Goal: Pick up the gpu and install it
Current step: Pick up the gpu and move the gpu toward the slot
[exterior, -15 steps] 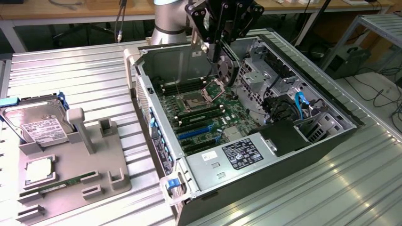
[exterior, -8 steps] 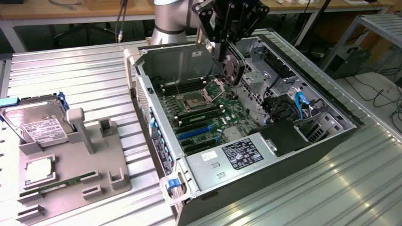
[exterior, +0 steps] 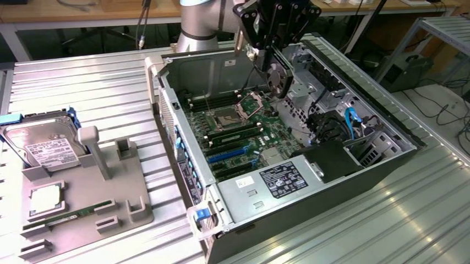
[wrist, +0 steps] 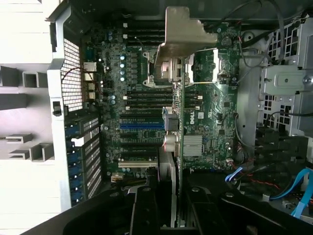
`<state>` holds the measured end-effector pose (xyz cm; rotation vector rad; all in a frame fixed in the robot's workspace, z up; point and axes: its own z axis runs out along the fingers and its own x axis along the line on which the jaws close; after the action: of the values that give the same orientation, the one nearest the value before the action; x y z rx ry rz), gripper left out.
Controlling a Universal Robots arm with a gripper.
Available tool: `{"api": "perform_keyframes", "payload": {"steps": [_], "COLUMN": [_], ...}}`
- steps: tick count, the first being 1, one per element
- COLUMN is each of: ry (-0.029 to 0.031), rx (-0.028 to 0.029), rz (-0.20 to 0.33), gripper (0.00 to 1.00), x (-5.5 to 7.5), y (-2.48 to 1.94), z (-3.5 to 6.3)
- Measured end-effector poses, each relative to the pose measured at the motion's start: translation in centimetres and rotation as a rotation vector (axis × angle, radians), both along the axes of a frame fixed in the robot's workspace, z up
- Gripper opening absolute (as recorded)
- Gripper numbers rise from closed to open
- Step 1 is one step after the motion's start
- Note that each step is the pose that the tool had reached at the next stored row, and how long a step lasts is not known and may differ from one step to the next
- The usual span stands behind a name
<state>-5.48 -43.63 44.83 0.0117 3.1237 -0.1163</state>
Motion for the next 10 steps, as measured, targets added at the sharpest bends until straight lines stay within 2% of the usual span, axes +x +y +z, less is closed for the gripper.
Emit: {"api": "perform_keyframes", "payload": {"steps": [10], "ry": [0.0], "rx": [-0.0004], "rz": [0.0], "gripper": [0.27], "x": [1.7], "y": [0.0], "z": [-0.19]}}
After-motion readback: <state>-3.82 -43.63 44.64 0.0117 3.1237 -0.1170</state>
